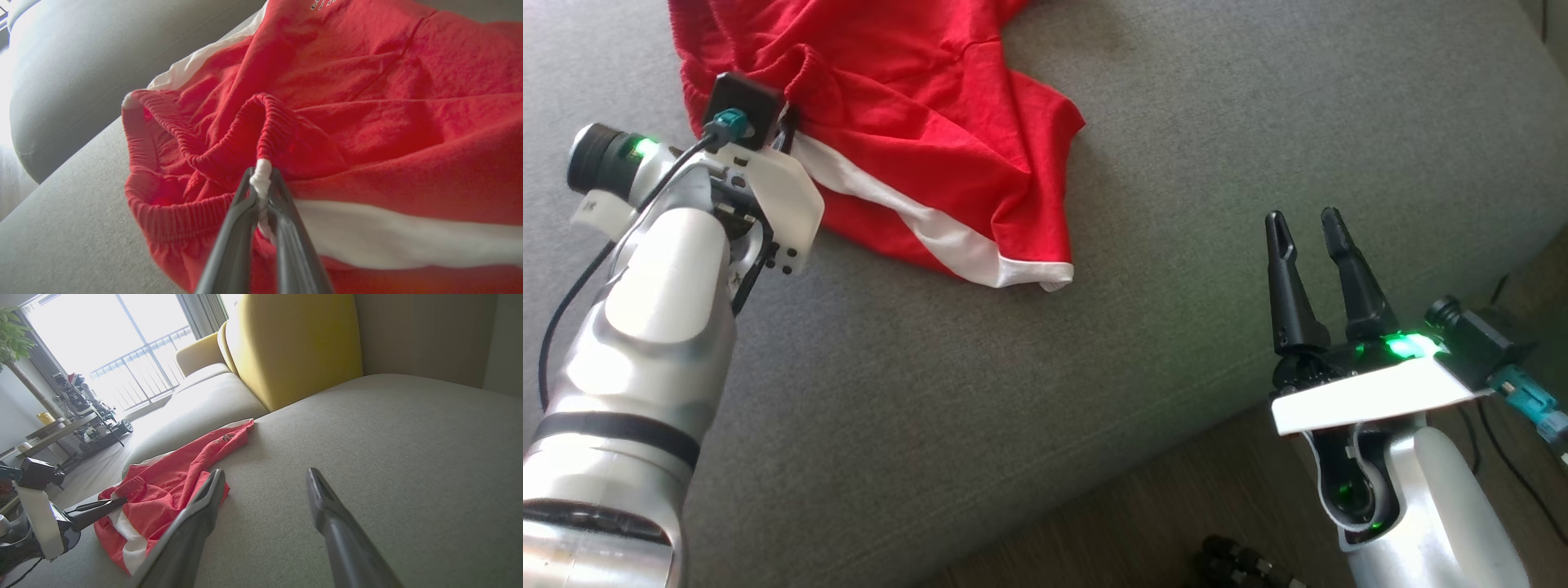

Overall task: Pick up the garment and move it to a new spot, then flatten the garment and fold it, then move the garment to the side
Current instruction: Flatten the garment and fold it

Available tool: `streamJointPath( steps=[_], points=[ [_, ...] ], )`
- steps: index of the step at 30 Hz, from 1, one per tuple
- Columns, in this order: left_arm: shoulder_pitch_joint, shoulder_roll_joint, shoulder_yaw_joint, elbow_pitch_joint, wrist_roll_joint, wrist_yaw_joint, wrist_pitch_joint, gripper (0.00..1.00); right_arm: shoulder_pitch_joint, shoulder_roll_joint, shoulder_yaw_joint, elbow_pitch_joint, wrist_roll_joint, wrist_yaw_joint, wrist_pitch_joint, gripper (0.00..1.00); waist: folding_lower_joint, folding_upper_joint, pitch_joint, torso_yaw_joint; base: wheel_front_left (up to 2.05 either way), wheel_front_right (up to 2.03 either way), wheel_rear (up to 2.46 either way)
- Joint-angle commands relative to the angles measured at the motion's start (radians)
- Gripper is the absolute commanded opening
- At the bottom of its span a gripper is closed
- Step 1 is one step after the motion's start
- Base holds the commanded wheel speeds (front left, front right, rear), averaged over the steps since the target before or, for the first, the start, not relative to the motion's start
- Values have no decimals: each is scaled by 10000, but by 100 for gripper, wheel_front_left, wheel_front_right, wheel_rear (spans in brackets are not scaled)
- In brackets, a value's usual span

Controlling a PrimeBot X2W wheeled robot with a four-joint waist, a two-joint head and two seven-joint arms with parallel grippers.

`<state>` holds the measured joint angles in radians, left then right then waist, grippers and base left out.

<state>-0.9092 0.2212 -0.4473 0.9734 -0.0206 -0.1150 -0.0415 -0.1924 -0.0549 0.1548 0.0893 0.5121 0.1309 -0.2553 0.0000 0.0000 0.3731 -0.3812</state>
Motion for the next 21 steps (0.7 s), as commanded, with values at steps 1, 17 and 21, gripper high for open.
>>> streamJointPath(
  steps=[1,17,21],
  points=[
    [-488,341,165,-194,-56,-18,-143,0,-171,47,162,-343,14,-2,-64,100,0,0,-28,37,0,0,0],
    [1281,-423,1435,-766,-2420,-37,-1389,0,-30,47,-263,76,-653,-2,-65,100,0,0,-1566,1875,0,0,0],
    [2166,-430,1497,-1322,-2698,-21,-1379,0,111,47,-298,226,-782,-2,-65,100,0,0,-1872,2427,0,0,0]
  ],
)
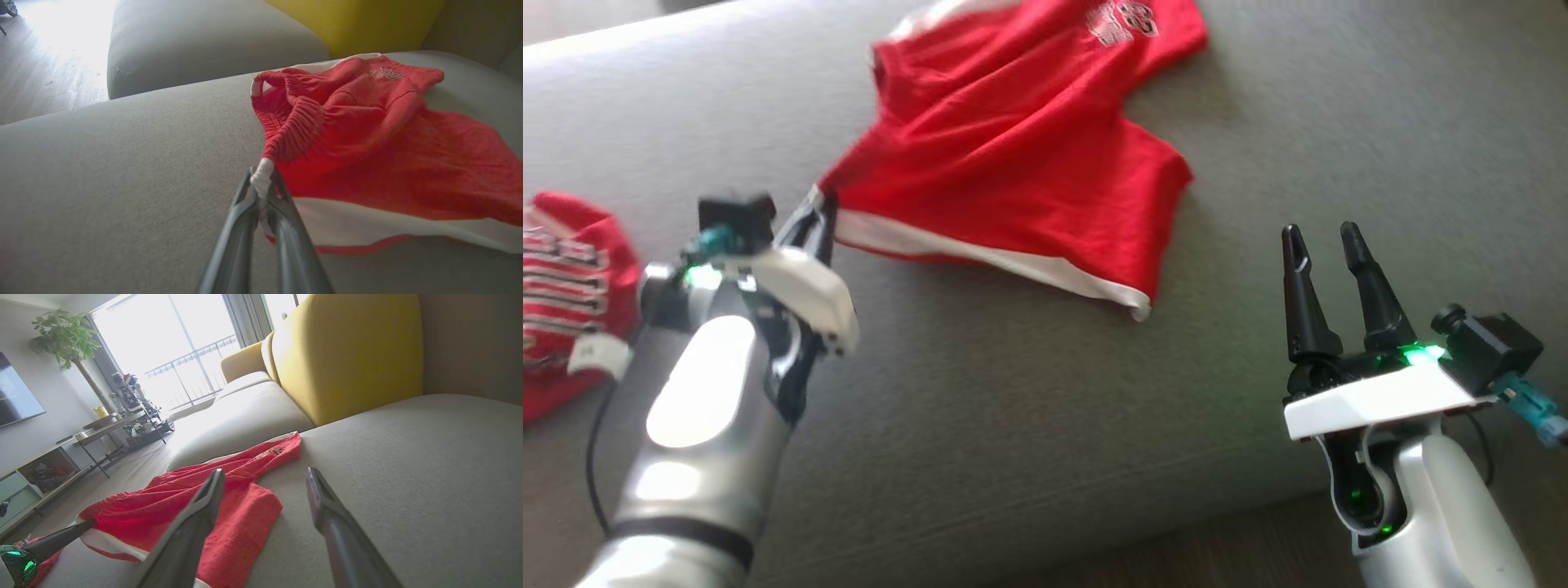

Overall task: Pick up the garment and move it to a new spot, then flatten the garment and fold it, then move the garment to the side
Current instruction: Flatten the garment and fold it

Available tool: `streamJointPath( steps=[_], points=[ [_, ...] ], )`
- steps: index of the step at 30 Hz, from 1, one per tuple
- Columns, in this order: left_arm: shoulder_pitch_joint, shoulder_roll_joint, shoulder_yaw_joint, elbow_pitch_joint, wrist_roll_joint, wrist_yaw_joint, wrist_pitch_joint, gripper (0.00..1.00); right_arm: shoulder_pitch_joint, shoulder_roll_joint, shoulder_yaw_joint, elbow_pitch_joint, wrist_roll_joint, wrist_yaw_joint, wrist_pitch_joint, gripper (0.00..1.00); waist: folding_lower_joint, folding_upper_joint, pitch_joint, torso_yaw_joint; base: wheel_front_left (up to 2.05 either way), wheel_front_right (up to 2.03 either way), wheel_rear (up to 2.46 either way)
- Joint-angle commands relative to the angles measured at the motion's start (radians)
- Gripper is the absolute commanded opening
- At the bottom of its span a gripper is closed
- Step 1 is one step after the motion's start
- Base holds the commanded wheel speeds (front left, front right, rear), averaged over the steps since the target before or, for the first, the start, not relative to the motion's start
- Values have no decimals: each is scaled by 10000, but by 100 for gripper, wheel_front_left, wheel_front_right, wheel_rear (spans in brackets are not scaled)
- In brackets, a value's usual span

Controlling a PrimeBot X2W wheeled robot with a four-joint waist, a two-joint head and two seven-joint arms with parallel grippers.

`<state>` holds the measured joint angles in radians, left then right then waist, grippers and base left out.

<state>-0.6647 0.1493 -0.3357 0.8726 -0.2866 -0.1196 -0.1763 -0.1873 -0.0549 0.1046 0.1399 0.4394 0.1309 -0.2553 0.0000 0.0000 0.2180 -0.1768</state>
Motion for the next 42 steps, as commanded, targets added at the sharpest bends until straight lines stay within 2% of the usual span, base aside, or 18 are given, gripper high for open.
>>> streamJointPath(
  steps=[1,7,14,15,16,22,28,31,36,42],
  points=[
    [-58,280,401,-459,-98,59,-21,0,91,47,198,-242,-83,-2,-65,100,0,0,-383,506,0,0,0],
    [1144,237,420,-1205,-338,301,184,0,137,47,185,-1,-253,-2,-65,100,0,0,-552,1034,0,0,0],
    [2074,141,203,-1729,-336,533,409,0,79,47,144,277,-327,-2,-65,100,0,0,-629,1218,0,0,0],
    [2185,133,150,-1792,-294,594,406,42,73,47,142,344,-335,-2,-65,100,0,0,-649,1229,0,0,0],
    [2280,122,103,-1859,-250,662,383,100,68,47,136,413,-345,-2,-65,100,0,0,-673,1237,0,0,0],
    [2757,-88,423,-2594,-409,1324,-334,100,63,47,40,564,-358,-2,-65,100,0,0,-926,1319,0,0,0],
    [3603,-225,944,-4180,-375,1952,-825,100,265,47,-237,309,-468,-2,-65,100,0,0,-1144,1637,0,0,0],
    [4206,-210,1132,-5254,83,2215,-847,100,443,47,-411,288,-604,-2,-65,100,0,0,-1233,1813,0,0,0],
    [5460,-504,1414,-6428,380,2198,-851,100,754,47,-519,401,-612,-2,-65,100,0,0,-1394,2018,0,0,0],
    [6088,-824,1521,-6907,552,2012,-853,100,917,47,-624,547,-684,-2,-32,100,0,0,-1508,2331,0,0,0]
  ],
)
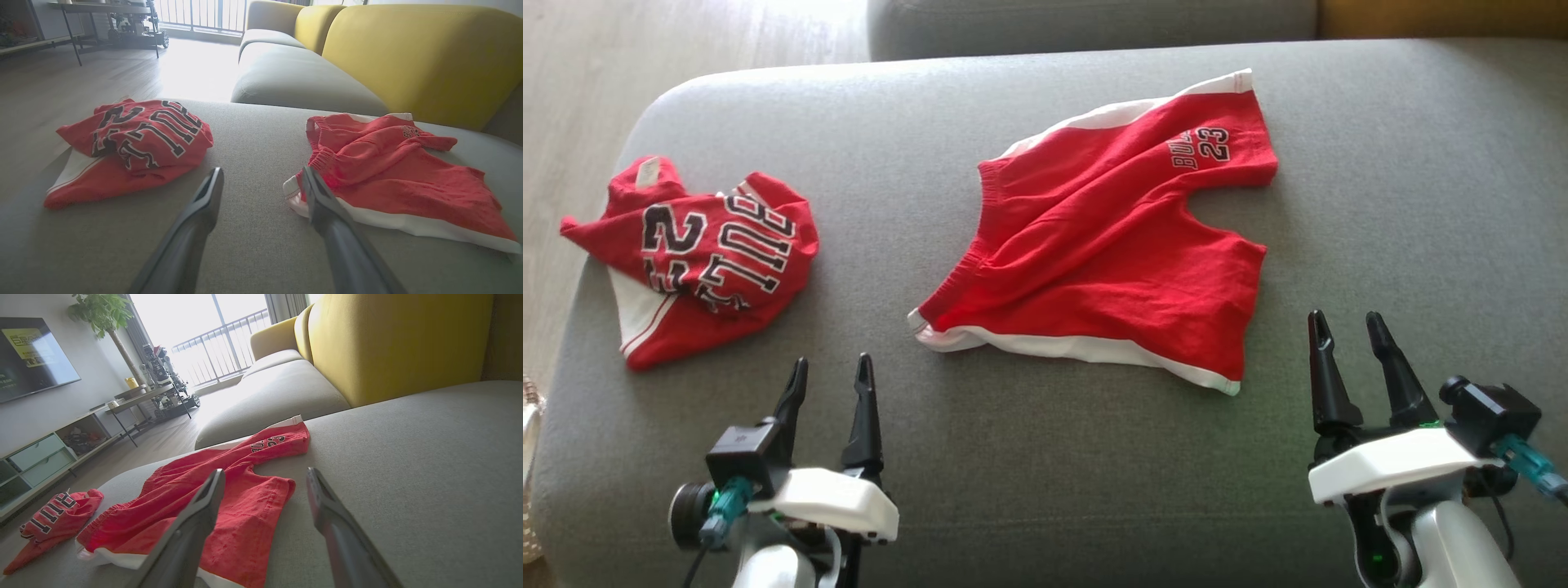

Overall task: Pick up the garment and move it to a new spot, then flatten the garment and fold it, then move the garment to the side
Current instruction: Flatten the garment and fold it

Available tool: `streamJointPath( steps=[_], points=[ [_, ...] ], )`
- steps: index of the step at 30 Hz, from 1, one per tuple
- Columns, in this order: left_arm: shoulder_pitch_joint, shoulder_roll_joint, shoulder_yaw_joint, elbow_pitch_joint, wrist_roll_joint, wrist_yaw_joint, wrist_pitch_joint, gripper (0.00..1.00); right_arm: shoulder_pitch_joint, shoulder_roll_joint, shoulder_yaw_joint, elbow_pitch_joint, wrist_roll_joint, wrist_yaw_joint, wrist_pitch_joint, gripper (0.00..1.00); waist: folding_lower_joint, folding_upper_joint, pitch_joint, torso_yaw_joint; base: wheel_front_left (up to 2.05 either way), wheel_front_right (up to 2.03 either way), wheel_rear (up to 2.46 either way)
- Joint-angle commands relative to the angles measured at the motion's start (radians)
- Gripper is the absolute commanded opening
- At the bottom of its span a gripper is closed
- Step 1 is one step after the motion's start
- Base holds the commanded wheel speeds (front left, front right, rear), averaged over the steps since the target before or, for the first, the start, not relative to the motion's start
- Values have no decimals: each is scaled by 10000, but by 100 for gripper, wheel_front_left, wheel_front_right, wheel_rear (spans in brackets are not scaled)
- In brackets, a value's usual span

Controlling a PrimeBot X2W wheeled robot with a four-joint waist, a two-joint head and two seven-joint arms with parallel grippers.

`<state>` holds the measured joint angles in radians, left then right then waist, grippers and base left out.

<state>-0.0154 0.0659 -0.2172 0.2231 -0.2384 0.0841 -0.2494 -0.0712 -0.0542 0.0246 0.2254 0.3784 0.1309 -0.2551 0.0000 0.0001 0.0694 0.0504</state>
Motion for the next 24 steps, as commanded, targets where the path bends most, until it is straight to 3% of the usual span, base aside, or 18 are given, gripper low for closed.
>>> streamJointPath(
  steps=[1,10,24],
  points=[
    [-385,-24,328,-457,97,-54,-122,100,-262,39,162,-282,-84,-2,-13,100,0,-1,-26,99,0,0,0],
    [-616,-141,41,-489,330,-301,-123,100,-1222,39,-247,579,-190,-2,400,100,0,-1,441,562,0,0,0],
    [-1136,-154,-579,-338,98,-239,-123,100,-3815,30,-1533,4251,36,-2,911,100,0,-1,1316,1463,0,0,0]
  ],
)
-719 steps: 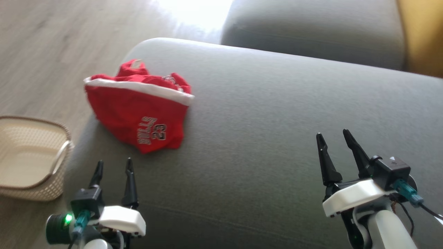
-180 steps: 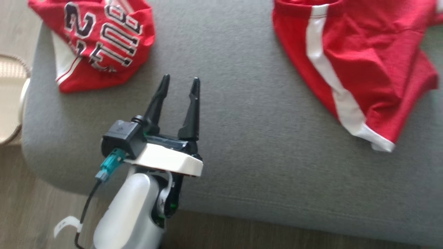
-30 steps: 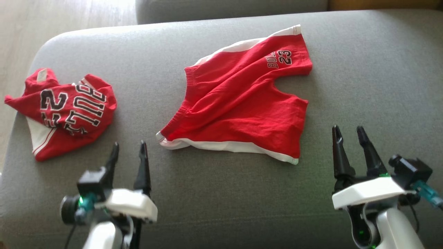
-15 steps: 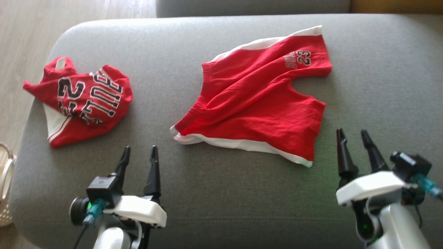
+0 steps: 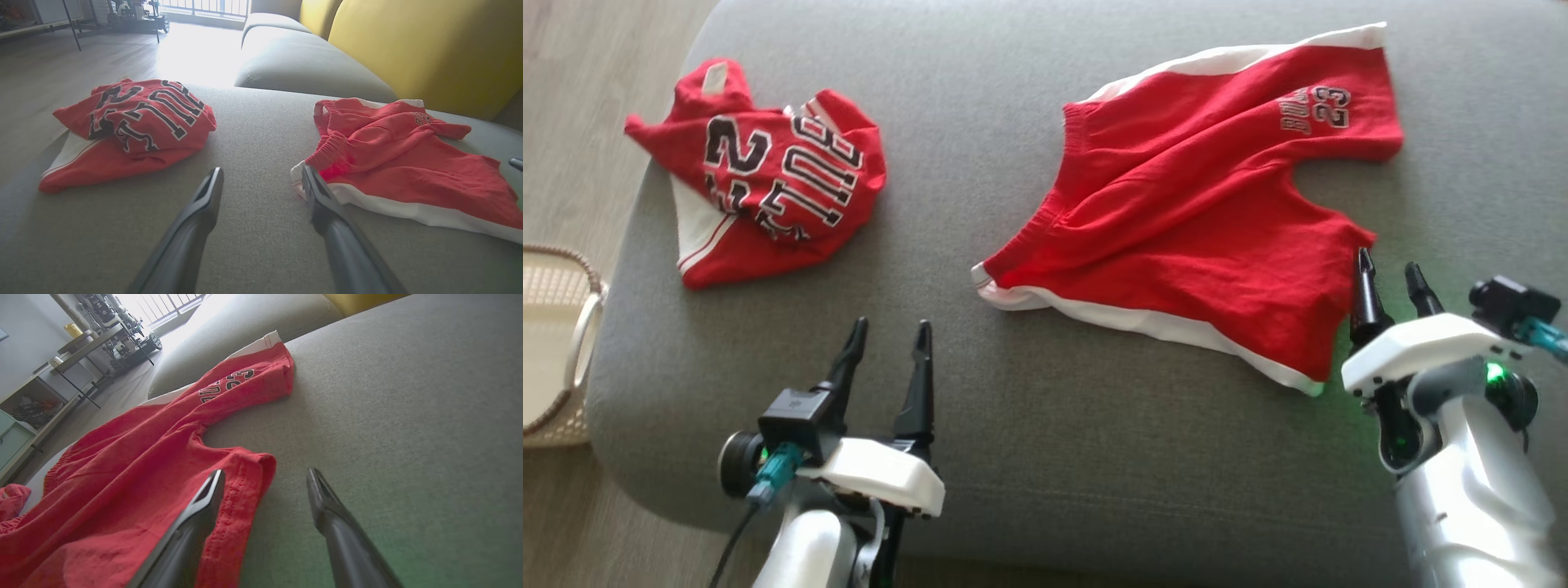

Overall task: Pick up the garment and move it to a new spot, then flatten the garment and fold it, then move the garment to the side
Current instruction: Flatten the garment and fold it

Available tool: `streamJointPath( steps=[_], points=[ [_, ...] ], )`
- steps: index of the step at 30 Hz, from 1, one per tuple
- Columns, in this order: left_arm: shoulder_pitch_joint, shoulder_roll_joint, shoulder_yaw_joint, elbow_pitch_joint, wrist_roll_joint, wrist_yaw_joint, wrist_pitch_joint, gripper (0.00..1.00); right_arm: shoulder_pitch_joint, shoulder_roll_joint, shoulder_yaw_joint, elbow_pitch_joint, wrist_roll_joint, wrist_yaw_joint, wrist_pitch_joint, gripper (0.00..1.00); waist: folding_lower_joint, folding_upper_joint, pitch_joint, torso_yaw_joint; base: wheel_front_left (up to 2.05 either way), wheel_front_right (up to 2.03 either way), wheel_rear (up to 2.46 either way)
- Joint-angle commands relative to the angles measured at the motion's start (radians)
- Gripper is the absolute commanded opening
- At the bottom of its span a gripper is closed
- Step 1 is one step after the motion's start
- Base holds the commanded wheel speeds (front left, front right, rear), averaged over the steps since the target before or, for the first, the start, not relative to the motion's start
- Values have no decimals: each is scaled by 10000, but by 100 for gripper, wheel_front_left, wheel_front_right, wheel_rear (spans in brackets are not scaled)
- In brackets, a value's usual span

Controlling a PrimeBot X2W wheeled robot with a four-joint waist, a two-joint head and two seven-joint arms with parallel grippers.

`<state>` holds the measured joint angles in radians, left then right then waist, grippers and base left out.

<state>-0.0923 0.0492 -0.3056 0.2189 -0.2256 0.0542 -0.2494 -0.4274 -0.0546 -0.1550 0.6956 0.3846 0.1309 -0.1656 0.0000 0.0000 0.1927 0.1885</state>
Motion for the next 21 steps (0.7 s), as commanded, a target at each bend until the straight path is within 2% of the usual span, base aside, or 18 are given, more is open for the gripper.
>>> streamJointPath(
  steps=[1,10,11,12,21],
  points=[
    [-399,12,260,-283,-30,59,-123,100,-412,-8,226,-224,-91,-2,-8,100,0,0,143,151,0,0,0],
    [-699,11,-71,-286,-194,157,-124,100,-1777,-826,96,1490,-23,-2,-401,100,0,0,683,685,0,0,0],
    [-721,11,-101,-291,-217,175,-124,100,-1867,-851,127,1608,89,-2,-374,80,0,0,709,710,0,0,0],
    [-738,11,-128,-293,-236,192,-124,100,-1939,-913,267,1701,107,-2,-335,0,0,0,730,731,0,0,0],
    [-800,11,-188,-254,-309,288,-124,100,-2404,-1648,1100,1965,458,-2,-602,0,0,0,701,785,0,0,0]
  ],
)
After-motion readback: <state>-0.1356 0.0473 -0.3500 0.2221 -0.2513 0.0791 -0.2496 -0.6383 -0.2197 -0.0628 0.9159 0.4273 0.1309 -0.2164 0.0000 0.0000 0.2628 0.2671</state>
